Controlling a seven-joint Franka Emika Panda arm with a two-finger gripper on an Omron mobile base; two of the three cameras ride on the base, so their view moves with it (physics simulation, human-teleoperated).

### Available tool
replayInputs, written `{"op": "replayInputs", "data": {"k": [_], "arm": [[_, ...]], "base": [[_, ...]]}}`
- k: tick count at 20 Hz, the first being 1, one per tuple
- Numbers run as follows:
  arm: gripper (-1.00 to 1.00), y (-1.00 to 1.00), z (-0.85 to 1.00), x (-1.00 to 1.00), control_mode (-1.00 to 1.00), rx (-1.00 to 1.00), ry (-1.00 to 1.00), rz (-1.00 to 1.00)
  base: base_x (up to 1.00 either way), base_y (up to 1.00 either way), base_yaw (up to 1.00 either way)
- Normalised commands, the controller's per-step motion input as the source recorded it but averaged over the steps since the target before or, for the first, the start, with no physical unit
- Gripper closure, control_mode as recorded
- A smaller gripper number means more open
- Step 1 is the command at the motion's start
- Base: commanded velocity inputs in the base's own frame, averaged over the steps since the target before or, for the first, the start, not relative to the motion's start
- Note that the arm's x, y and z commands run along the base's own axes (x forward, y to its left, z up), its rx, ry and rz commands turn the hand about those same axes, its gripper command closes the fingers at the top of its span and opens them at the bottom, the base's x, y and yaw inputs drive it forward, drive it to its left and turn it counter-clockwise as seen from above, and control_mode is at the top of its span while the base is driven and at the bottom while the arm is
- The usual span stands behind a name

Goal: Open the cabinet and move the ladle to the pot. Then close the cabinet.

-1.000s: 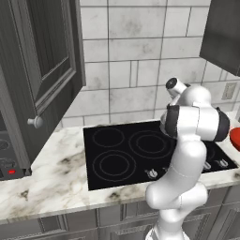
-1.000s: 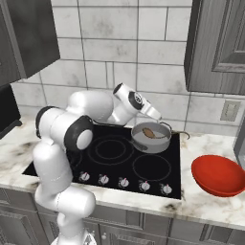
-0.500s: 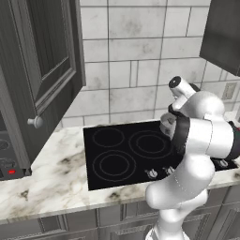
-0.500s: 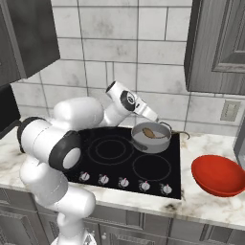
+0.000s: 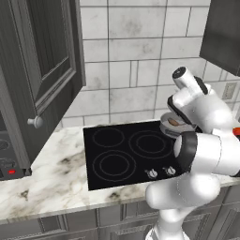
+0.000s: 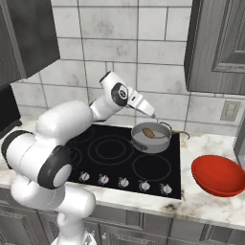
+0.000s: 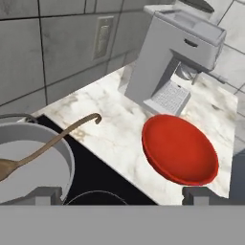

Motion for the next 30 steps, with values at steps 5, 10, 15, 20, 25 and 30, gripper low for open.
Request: {"op": "replayInputs", "data": {"k": [5,10,15,20,25,30], "arm": [[-1.00,0.25,0.11,-0.51,-1.00,0.09,-0.06,0.00],[-1.00,0.30,0.10,-0.43,-1.00,0.13,-0.17,0.00],[-1.00,0.21,0.34,-0.32,-1.00,0.11,-0.17,0.09],[-1.00,0.22,0.62,-0.39,-1.00,0.04,-0.12,0.19],[-1.00,0.22,0.43,-0.54,-1.00,0.00,-0.10,0.20],[-1.00,0.29,0.17,-0.61,-1.00,0.00,-0.14,0.24]], "base": [[0.00,0.00,0.00],[0.00,0.00,0.00],[0.00,0.00,0.00],[0.00,0.00,0.00],[0.00,0.00,0.00],[0.00,0.00,0.00]]}}
